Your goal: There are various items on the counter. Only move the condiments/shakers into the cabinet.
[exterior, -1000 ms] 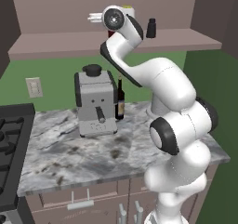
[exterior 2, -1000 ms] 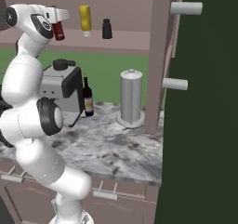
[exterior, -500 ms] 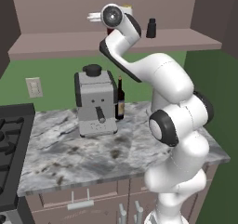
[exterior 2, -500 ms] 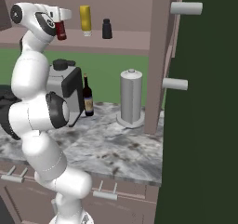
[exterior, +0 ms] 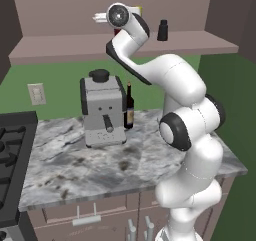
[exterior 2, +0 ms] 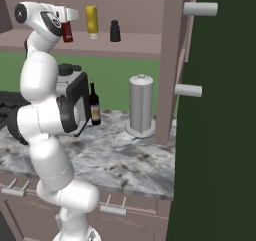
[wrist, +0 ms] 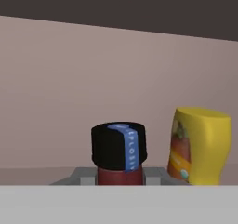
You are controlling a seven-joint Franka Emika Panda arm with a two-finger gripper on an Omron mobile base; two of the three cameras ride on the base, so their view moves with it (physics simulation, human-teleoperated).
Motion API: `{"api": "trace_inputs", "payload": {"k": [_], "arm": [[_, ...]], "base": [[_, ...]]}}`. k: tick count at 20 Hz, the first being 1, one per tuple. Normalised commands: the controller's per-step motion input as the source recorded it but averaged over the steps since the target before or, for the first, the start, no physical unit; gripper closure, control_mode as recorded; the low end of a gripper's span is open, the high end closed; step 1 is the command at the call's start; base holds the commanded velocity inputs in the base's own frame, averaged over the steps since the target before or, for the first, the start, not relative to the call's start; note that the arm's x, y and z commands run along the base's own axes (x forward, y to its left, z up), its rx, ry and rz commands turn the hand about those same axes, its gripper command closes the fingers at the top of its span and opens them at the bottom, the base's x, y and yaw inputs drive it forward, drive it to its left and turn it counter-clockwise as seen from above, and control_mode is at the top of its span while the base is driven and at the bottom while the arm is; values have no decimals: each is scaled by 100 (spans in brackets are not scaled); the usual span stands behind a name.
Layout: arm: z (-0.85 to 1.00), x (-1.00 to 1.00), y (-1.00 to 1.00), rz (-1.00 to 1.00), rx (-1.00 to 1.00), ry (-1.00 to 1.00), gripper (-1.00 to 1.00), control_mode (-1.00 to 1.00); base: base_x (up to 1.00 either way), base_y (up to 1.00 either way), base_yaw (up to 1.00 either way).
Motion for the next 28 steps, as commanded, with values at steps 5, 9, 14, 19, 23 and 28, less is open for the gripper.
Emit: {"api": "trace_inputs", "payload": {"k": [5, 9, 14, 19, 23, 28], "arm": [[-7, 9, 0, 0, -2, 0, -100, -100], [0, 1, 0, 0, 0, 0, -100, -100], [0, 0, 0, 0, 0, 0, -100, -100], [0, 0, 0, 0, 0, 0, -100, -100], [0, -1, 0, 0, 0, 0, -100, -100], [0, -11, 0, 0, 0, -1, -100, -100]], "base": [[0, 0, 0], [0, 0, 0], [0, 0, 0], [0, 0, 0], [0, 0, 0], [0, 0, 0]]}}
